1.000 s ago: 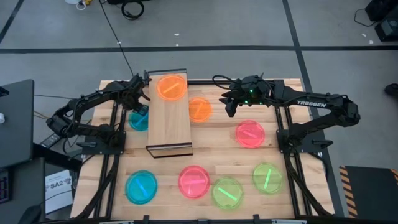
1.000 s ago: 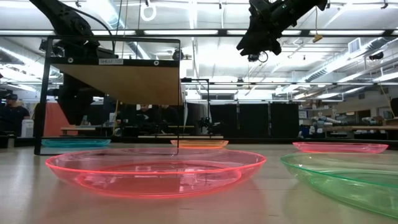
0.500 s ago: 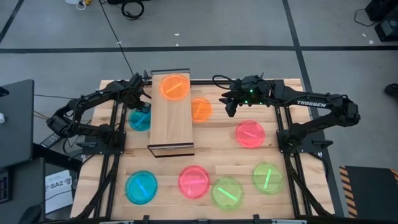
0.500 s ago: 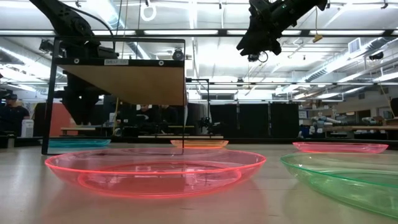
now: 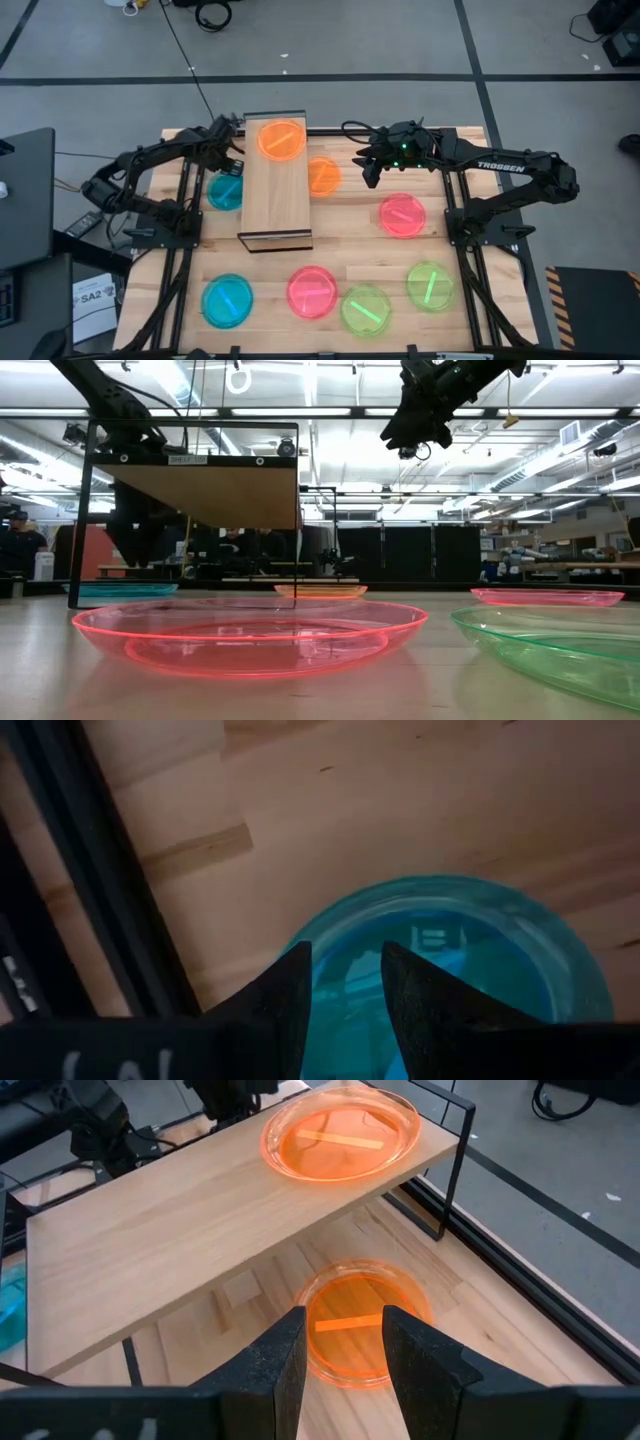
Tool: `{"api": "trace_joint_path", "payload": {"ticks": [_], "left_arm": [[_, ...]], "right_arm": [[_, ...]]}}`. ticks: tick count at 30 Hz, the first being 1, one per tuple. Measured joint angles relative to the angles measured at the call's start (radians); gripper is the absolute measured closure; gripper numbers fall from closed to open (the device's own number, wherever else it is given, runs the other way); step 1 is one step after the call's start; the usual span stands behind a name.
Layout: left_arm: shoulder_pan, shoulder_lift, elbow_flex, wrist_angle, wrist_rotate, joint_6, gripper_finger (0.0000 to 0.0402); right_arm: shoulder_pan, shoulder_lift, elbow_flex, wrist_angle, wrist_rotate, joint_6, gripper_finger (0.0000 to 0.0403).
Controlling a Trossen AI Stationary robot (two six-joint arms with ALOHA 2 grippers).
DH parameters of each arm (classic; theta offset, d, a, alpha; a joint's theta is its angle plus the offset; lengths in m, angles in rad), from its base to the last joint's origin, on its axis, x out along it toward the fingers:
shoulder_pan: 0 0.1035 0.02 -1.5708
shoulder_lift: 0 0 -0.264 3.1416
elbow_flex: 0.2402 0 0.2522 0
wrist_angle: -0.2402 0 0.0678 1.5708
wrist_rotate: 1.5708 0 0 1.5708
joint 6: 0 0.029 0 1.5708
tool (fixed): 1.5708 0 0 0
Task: Place and stack plates onto a shelf
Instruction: Put the top blue plate on the shelf
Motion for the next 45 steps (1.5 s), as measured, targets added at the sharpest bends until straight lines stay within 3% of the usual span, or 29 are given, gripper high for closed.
{"api": "trace_joint_path", "payload": {"ticks": [8,27,41,45], "left_arm": [[-0.008,0.059,0.000,0.040,-0.042,-0.013,0.0271],[-0.018,0.065,0.000,0.030,-0.059,0.000,0.0271],[-0.047,0.065,0.000,0.073,-0.060,0.373,0.0271],[-0.043,0.065,0.000,0.076,-0.106,0.494,0.0271]], "right_arm": [[0.000,0.000,0.000,0.000,0.000,-0.001,0.0263],[0.000,0.000,0.000,0.000,0.000,-0.008,0.0263],[0.000,0.000,0.000,0.000,0.000,-0.008,0.0263],[0.000,0.000,0.000,0.000,0.000,-0.008,0.0263]]}}
